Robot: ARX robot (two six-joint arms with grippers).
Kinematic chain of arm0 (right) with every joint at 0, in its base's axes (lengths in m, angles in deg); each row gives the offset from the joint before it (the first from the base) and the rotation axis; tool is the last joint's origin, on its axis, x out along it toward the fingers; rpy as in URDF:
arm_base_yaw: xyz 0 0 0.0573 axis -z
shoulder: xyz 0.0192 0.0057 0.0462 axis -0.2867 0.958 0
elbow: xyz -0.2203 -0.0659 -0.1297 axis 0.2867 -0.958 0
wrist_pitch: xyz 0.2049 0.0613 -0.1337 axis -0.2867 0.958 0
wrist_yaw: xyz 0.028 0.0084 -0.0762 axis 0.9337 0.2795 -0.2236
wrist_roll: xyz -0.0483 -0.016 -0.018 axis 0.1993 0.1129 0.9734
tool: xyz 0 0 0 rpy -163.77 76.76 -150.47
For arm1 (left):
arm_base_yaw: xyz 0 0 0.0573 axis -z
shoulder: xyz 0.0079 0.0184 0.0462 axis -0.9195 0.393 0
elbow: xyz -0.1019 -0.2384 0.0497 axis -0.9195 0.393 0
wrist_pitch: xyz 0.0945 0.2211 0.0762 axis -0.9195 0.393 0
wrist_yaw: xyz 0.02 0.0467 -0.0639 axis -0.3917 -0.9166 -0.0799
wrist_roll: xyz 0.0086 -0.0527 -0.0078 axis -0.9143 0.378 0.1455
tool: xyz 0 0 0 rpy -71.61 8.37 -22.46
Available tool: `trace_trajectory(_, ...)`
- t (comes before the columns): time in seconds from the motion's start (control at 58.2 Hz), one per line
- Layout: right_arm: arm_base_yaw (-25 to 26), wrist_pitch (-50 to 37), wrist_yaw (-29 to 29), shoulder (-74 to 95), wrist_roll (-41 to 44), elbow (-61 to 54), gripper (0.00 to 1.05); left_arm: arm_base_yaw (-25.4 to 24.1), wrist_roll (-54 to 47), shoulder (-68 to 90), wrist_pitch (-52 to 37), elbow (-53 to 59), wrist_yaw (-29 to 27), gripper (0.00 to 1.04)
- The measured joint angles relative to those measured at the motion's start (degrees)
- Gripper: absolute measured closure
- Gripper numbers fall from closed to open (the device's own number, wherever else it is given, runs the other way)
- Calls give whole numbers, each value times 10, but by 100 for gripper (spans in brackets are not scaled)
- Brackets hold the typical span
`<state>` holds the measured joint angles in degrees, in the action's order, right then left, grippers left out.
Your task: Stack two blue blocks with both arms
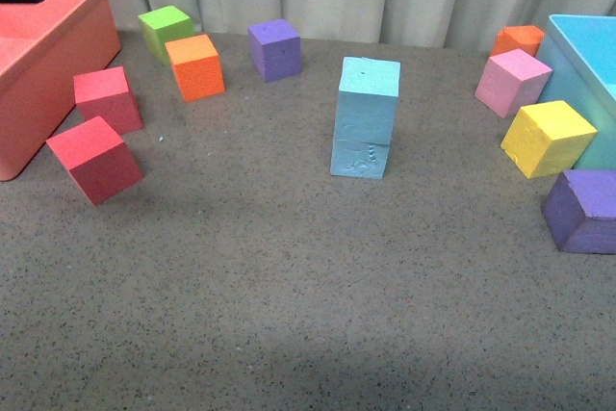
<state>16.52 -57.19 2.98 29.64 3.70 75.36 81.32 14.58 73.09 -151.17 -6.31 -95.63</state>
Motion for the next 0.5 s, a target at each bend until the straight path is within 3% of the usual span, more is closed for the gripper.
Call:
trace_trajectory(0.189,0,0,0,0,0,0,10,-40,-3,-63,-28,84,38,101)
trace_trajectory(0.498,0,0,0,0,0,0,10,-80,-3,-200,42,155,79,101)
